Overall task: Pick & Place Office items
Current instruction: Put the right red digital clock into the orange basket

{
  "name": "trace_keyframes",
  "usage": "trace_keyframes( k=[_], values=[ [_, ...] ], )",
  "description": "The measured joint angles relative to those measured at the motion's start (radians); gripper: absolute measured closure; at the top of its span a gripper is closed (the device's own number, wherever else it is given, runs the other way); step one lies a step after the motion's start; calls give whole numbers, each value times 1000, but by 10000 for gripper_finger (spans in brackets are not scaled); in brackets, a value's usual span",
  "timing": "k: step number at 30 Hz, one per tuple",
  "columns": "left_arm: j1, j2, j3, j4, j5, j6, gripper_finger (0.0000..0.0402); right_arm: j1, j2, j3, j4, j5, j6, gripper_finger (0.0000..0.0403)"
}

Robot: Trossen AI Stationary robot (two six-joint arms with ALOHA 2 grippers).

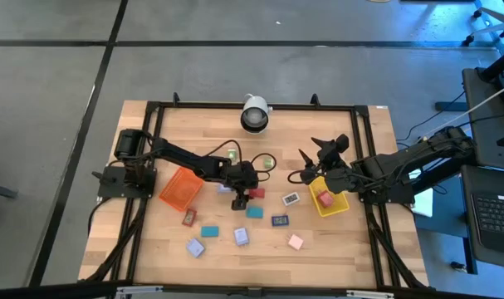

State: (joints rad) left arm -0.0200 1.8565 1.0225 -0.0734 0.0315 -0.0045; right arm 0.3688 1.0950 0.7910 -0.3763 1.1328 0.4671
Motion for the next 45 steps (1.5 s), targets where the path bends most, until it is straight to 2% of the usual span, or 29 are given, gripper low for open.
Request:
trace_keyframes(
  k=[5,15,22,32,45],
  values=[
    [-8,0,0,-4,41,-8,146,0,0,0,0,0,0,135],
    [-12,0,0,-4,-69,8,146,0,0,0,1,-21,2,135],
    [-12,0,0,-5,-6,8,146,1,0,0,3,-27,12,135],
    [-18,78,2,10,-13,4,146,1,0,0,3,-44,19,135],
    [-13,71,1,37,-6,19,157,1,0,0,3,-61,18,135]
  ],
)
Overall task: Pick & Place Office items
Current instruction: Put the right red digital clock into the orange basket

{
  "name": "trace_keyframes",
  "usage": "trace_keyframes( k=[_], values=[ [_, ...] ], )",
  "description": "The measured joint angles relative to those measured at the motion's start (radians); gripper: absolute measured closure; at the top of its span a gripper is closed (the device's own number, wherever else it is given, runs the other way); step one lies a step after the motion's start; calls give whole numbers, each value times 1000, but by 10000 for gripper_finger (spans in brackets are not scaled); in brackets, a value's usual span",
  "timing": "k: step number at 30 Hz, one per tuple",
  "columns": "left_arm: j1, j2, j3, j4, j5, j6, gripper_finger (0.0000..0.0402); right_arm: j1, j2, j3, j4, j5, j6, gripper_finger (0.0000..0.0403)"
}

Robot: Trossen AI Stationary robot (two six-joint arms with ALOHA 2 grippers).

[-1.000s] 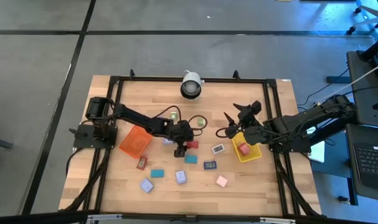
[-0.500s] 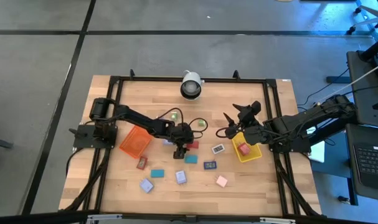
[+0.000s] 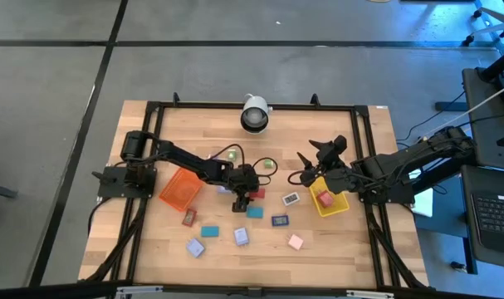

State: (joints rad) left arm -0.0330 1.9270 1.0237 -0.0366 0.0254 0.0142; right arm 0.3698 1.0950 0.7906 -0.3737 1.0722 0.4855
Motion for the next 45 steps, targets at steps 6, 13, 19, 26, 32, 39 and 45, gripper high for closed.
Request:
trace_keyframes(
  k=[6,13,19,26,32,39,45],
  values=[
    [1,1,0,1,-1,0,198,0,0,0,0,0,0,135],
    [1,0,0,0,-2,0,244,0,0,0,0,-19,-1,135],
    [2,-1,0,-8,-2,0,242,0,0,0,0,-19,-2,135],
    [5,-34,-3,-45,7,-1,247,0,0,0,0,-19,-2,135],
    [21,-84,-3,-55,6,-4,245,0,0,0,0,-18,-4,135],
    [42,-142,-3,-73,4,-9,247,0,0,0,0,-27,-4,135],
    [62,-207,-2,-90,2,-10,243,0,0,0,0,-42,-8,135]
  ],
)
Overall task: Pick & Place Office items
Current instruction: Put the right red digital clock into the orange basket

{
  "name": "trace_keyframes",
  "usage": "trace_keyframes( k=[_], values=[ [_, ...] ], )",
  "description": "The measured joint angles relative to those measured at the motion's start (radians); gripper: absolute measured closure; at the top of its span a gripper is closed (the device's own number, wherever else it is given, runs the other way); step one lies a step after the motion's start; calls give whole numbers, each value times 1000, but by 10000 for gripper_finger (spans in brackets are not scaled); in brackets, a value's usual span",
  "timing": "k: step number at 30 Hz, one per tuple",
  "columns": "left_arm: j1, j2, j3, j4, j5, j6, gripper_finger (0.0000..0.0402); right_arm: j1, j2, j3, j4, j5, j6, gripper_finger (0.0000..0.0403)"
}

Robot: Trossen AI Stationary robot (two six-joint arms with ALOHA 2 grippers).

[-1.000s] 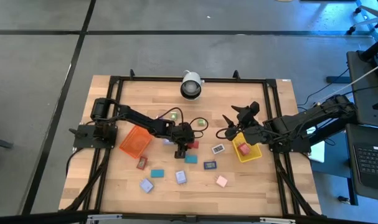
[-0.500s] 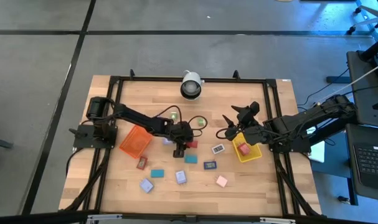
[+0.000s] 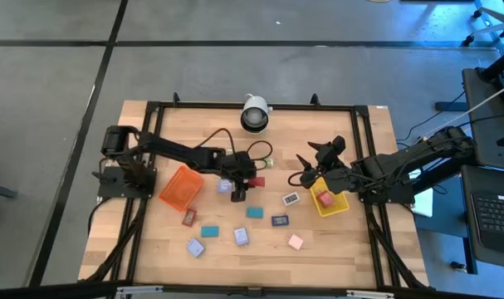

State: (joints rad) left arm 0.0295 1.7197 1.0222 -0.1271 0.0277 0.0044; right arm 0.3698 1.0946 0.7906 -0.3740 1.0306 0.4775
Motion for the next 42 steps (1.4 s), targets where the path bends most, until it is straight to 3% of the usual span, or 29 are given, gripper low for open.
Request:
trace_keyframes(
  k=[13,29,36,42],
  values=[
    [46,-236,2,-84,20,-8,241,0,0,0,0,0,-19,135],
    [51,-470,2,-376,8,-47,247,0,0,0,0,-1,-22,135],
    [51,-559,2,-457,-85,-98,246,0,0,0,0,-3,-21,135],
    [51,-661,2,-471,-93,-99,246,0,0,0,0,-3,-17,135]
  ],
)
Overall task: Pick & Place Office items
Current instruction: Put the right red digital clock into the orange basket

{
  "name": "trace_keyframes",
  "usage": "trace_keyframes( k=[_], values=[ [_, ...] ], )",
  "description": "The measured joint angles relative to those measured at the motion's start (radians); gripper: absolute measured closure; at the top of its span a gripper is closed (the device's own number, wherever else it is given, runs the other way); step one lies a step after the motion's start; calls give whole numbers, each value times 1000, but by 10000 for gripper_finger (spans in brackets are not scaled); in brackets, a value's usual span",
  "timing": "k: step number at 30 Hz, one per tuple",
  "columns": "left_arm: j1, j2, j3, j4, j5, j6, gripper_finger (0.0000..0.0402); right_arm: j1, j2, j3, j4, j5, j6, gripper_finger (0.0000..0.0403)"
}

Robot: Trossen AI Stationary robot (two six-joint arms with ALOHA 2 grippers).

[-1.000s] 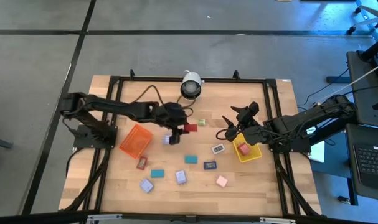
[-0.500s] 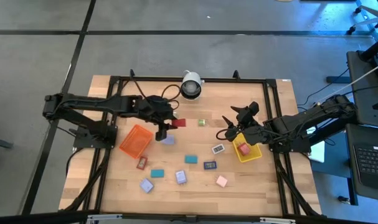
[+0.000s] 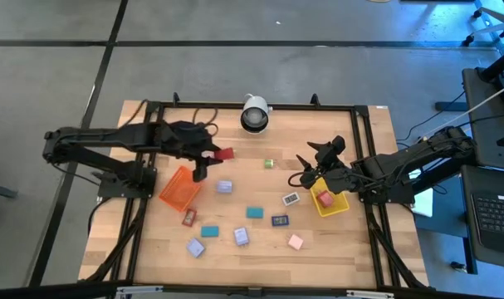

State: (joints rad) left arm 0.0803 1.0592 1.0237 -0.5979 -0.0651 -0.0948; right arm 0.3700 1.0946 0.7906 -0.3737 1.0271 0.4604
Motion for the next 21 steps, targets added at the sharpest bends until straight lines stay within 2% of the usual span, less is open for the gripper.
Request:
trace_keyframes(
  k=[9,16,21],
  values=[
    [0,-98,0,-238,-49,-39,247,0,0,0,0,0,1,135],
    [0,-121,-2,-427,-39,-90,242,0,0,0,0,0,2,135],
    [0,-129,-72,-456,-18,-109,247,0,0,0,0,0,3,135]
  ],
)
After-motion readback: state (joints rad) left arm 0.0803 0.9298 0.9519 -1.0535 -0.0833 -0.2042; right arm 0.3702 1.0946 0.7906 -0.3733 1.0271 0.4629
